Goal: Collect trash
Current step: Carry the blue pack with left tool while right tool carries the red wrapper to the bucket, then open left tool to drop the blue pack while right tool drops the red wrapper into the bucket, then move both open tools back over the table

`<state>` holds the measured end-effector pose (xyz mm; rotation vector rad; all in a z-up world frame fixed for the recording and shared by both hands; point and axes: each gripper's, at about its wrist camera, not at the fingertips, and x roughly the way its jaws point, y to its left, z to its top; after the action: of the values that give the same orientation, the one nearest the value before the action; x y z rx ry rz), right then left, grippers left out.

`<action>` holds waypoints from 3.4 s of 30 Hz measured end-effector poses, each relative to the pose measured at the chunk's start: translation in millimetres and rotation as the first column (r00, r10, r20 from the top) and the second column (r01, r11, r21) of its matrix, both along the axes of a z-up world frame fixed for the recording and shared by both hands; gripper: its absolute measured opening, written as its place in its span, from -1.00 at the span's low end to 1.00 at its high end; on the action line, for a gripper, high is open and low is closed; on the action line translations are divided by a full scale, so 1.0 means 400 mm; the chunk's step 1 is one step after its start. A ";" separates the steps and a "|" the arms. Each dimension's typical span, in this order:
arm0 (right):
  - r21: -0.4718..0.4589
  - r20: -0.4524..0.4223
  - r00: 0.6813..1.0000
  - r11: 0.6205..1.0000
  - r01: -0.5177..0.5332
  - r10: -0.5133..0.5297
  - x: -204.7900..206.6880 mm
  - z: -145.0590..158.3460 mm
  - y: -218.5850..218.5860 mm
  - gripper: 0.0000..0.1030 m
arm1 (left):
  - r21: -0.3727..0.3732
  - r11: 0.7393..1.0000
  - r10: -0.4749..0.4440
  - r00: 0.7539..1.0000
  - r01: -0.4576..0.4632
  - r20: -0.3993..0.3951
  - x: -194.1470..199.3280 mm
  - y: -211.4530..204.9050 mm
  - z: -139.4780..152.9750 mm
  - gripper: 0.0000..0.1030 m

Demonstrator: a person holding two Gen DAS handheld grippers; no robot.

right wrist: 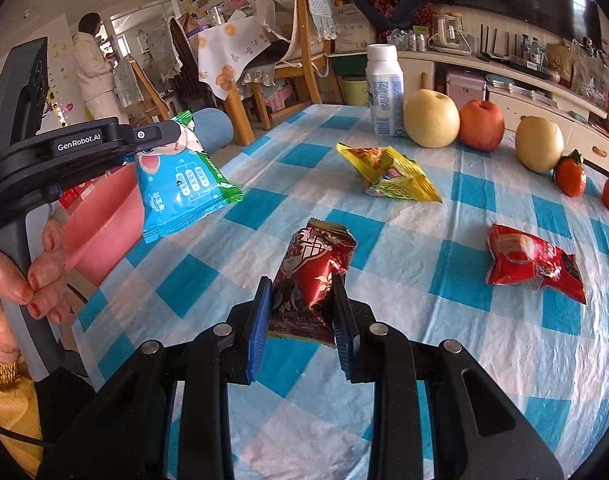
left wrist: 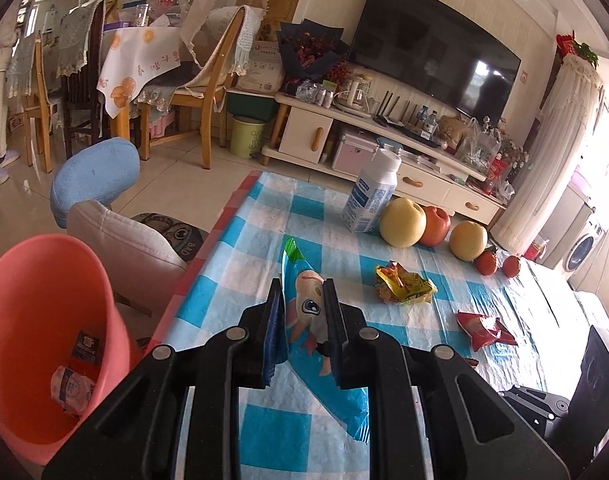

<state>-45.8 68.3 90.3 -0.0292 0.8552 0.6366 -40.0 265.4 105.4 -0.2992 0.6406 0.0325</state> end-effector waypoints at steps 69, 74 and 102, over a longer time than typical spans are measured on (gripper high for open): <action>-0.180 0.112 0.991 0.982 -0.058 0.079 -0.147 -0.014 0.182 0.64 | 0.148 0.926 0.361 0.929 -0.347 -0.082 -0.075 0.248 -0.037 0.77; -0.160 0.122 0.992 0.987 -0.016 0.035 -0.165 -0.006 0.114 0.71 | 0.234 0.936 0.286 0.955 -0.261 -0.077 -0.070 0.160 -0.041 0.77; -0.060 0.211 0.971 0.990 0.131 -0.116 -0.152 0.065 -0.125 0.81 | 0.246 0.966 0.105 0.992 -0.086 -0.065 -0.182 -0.106 -0.071 0.77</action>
<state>-106.7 18.4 116.2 -0.1062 0.6731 0.4755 -112.6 223.1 77.1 -0.0921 0.6915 0.2142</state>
